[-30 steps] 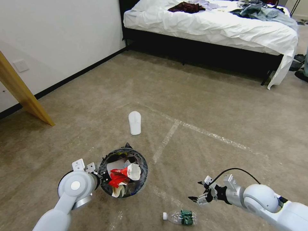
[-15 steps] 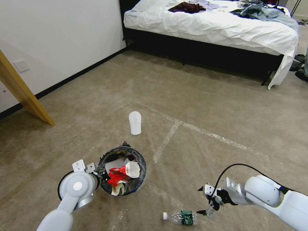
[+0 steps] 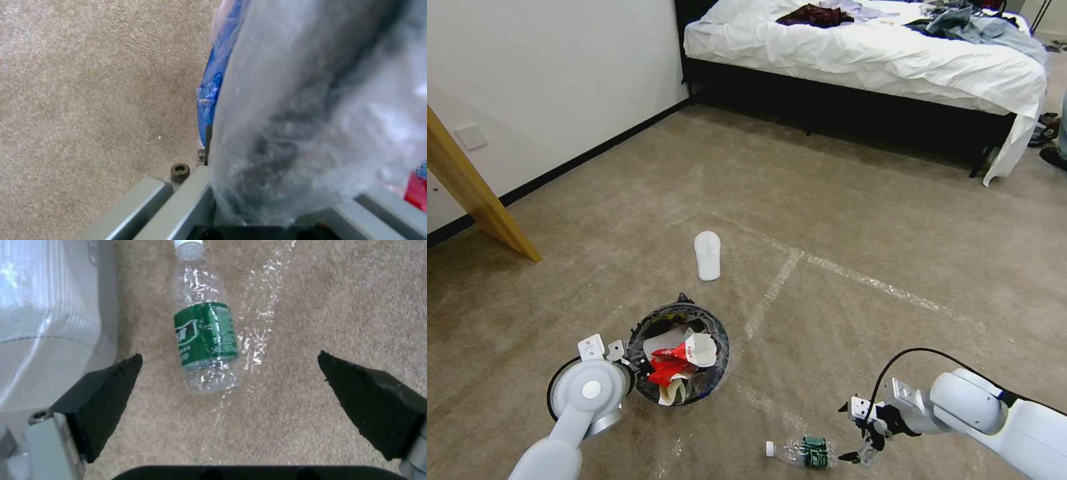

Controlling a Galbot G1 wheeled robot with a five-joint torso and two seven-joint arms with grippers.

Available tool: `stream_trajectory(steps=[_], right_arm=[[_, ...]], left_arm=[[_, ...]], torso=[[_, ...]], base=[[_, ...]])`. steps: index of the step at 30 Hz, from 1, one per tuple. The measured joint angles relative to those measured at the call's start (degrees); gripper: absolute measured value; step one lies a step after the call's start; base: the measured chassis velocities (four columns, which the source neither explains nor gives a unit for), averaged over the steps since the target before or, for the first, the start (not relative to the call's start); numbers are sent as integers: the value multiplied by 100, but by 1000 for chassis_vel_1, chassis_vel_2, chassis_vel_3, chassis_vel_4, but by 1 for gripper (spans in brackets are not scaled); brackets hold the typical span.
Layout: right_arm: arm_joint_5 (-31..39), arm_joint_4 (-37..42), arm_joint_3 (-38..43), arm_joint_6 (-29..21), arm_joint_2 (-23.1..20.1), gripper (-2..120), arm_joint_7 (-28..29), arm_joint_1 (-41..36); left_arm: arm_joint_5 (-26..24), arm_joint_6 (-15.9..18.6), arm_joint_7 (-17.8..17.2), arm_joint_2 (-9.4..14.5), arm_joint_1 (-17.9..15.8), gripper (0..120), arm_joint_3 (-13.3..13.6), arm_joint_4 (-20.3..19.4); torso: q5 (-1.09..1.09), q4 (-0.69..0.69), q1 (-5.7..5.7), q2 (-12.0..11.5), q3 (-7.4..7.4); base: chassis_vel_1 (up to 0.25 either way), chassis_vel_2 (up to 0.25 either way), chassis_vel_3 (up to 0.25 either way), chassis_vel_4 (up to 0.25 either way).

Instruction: Pick up the trash bin and place the garbage on the floor into it.

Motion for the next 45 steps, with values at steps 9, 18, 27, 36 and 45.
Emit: stream_trajectory(steps=[9,18,27,36,45], right_arm=[[103,-572,-235,321,350,100,-107,242],[107,-999,-770,374,909,100,-100,849],[175,-1682,-1481,467,1617,100,-85,1557],[211,-1903,-1731,550,1864,100,33,1603],[239,-1865,-1847,505,1997,100,107,1578]], left_arm=[[64,-3,18,9,84,0,6,-67],[183,2,25,78,47,0,-29,-79],[204,2,51,173,39,0,-175,-95],[191,2,65,142,-42,0,-148,-50],[236,-1,110,113,-23,0,-141,-21]], torso=[[-2,-3,0,-2,1],[-2,0,0,-2,1],[-1,1,0,-2,1],[0,-1,1,-1,0],[0,-1,0,-1,0]], base=[[0,0,0,0],[0,0,0,0],[0,0,0,0],[0,0,0,0],[0,0,0,0]])
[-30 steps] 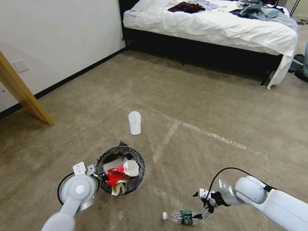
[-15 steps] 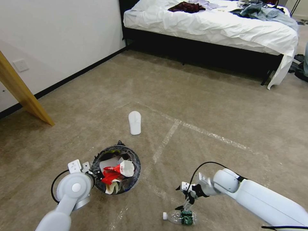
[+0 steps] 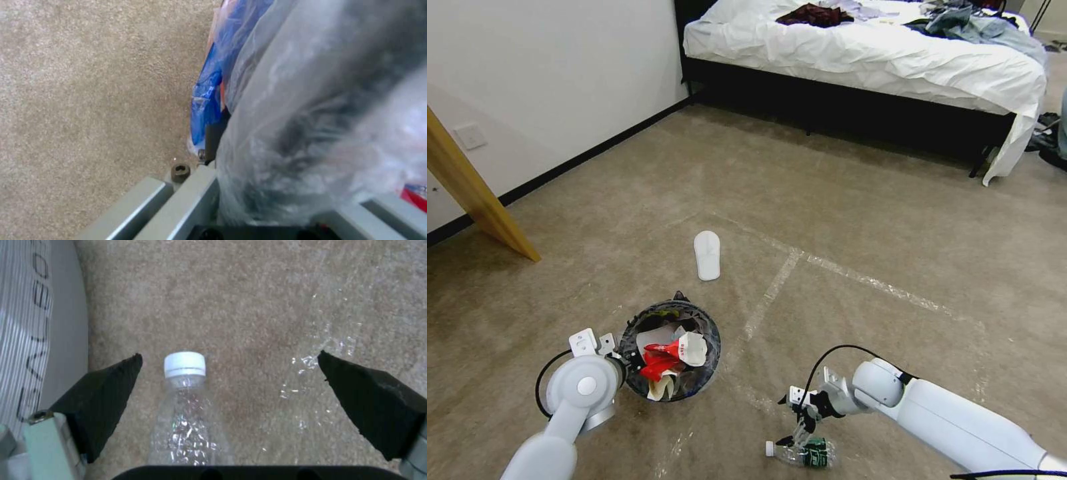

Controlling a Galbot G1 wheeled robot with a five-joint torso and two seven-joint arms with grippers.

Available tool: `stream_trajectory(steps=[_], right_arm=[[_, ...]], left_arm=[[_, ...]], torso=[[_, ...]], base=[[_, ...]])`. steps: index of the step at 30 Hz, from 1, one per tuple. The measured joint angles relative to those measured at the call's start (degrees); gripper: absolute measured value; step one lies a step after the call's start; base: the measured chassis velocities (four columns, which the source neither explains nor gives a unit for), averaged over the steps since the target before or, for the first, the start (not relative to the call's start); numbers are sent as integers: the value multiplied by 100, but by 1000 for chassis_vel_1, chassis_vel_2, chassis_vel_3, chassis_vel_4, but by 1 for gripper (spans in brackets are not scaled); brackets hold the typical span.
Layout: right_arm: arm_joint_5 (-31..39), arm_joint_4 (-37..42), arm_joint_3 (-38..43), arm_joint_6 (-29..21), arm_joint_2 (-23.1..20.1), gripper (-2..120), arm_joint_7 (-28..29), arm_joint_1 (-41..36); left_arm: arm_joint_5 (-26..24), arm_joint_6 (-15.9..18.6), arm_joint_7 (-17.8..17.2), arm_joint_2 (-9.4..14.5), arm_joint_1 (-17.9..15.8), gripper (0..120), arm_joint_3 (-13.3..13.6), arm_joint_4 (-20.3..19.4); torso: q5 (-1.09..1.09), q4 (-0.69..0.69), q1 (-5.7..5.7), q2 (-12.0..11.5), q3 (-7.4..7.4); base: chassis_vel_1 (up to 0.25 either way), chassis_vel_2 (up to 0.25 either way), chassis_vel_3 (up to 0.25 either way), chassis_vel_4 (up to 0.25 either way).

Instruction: Pick up the trash bin and place the garbage on the floor into it.

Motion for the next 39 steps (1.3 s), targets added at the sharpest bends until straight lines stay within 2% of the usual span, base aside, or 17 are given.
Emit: stream_trajectory(steps=[13,27,39], right_arm=[[-52,115,-126,-99,-43,100,-47,20],[-97,356,165,-187,-469,100,-302,-389],[-372,130,288,-109,-341,100,-445,-627]], left_arm=[[103,-1,64,-62,56,0,-26,6],[190,0,98,-108,89,0,-7,14],[216,0,90,-147,98,0,8,20]], torso=[[1,0,0,1,0],[1,0,0,1,0],[0,0,0,1,0]], base=[[0,0,0,0],[0,0,0,0],[0,0,0,0]])
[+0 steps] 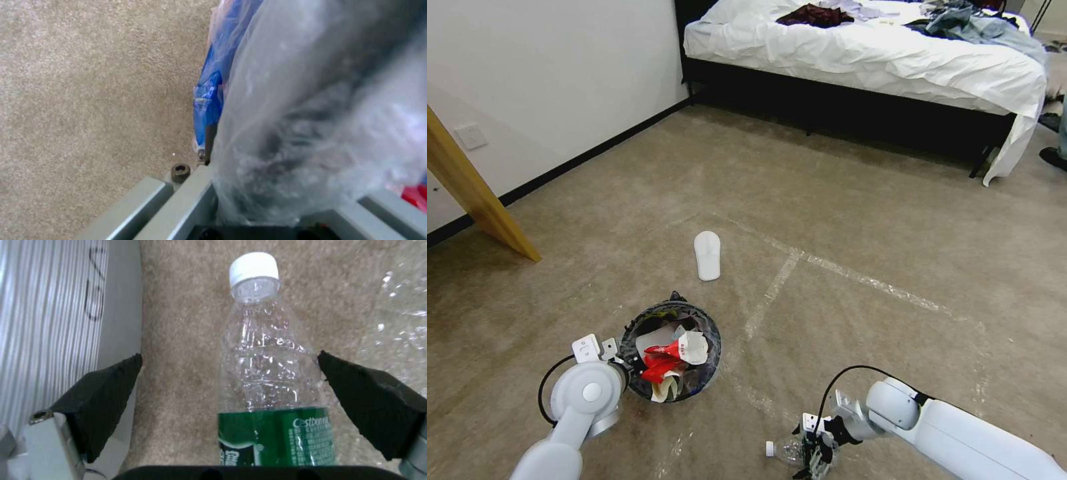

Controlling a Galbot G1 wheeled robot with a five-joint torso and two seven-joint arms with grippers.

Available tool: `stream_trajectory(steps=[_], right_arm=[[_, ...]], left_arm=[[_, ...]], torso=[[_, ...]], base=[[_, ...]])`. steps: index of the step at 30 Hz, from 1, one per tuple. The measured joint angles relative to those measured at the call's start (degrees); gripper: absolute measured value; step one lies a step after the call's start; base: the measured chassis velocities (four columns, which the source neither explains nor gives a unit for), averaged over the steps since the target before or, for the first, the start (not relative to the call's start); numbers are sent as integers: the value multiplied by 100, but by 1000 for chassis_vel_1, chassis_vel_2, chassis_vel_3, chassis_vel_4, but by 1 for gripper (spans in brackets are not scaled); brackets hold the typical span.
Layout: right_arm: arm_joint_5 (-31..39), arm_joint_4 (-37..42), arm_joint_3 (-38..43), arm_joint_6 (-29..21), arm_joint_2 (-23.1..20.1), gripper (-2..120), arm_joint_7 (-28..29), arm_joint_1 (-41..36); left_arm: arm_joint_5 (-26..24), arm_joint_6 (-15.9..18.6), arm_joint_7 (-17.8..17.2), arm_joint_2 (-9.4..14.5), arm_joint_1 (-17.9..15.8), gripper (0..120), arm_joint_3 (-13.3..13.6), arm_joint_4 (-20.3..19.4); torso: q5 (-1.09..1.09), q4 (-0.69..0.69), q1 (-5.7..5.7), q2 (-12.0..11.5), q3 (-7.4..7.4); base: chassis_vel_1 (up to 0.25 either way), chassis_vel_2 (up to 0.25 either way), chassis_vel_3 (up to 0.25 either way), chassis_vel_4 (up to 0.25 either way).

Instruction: Pick up the trash bin and place the garbage on the floor into it.

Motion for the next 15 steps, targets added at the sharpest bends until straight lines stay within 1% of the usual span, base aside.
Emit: stream_trajectory(steps=[15], right_arm=[[-246,-436,34,195,245,100,-33,-56]], left_arm=[[57,0,73,-15,28,0,-9,83]], torso=[[1,1,0,0,0]], base=[[0,0,0,0]])
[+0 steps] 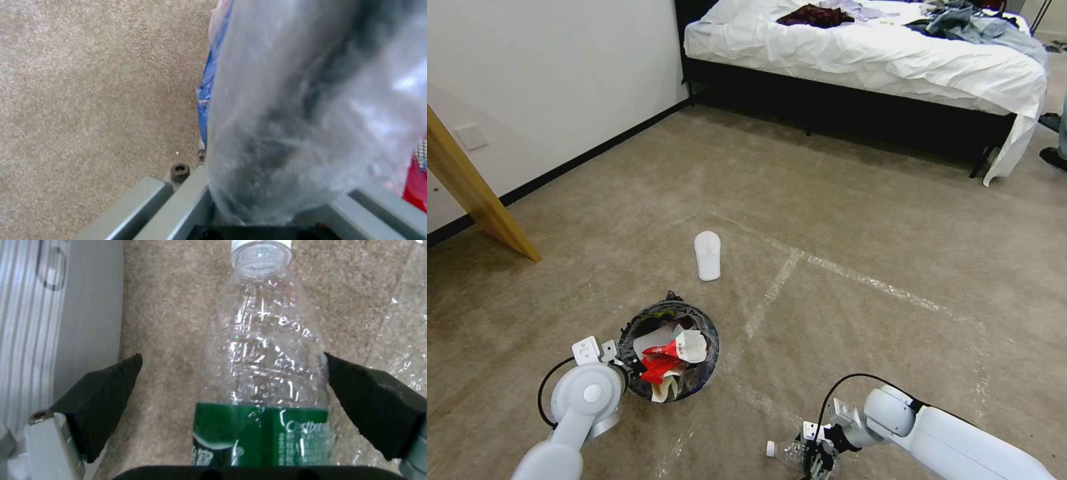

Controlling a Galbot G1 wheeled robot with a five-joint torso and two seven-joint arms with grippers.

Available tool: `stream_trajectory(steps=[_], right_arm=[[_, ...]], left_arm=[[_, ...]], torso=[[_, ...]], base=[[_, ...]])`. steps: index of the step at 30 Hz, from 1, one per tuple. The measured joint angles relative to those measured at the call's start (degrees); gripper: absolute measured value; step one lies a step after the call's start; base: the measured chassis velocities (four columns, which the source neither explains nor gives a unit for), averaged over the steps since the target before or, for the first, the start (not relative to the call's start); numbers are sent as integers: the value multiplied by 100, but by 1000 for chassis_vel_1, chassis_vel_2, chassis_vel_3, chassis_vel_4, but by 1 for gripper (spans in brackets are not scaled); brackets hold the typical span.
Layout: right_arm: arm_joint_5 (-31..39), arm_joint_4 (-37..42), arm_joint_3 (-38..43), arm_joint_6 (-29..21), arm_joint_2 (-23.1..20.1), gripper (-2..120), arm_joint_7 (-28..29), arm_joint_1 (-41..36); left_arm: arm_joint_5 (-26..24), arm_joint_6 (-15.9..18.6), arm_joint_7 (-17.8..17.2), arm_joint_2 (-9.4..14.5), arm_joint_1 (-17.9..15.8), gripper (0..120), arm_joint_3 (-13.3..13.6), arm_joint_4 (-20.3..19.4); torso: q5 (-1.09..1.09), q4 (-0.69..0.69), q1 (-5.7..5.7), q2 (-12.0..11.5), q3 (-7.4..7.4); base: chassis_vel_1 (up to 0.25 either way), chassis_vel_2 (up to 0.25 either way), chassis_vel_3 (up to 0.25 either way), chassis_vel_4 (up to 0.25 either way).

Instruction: Pick up the trash bin and place the garbage on the floor into it.

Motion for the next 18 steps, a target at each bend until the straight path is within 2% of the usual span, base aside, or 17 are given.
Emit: stream_trajectory(steps=[10,13,15,16,18], right_arm=[[-29,-222,-26,15,159,100,75,110],[-21,-273,-36,17,190,93,117,142],[3,-357,-56,22,240,80,137,194],[3,-357,-56,22,240,80,137,194],[9,-428,-80,28,280,72,154,239]], left_arm=[[-2,0,48,14,-72,0,10,79],[-8,0,54,20,-91,0,10,95],[-23,0,55,27,-107,0,6,109],[-23,0,55,27,-107,0,6,109],[-28,0,56,38,-108,0,2,113]], torso=[[-1,0,0,0,0],[-3,-1,0,0,0],[-8,-3,-1,1,-1],[-8,-3,-1,1,-1],[-14,-5,-1,2,-2]], base=[[0,0,0,0],[0,0,0,0],[0,0,0,0],[0,0,0,0],[0,0,0,0]])
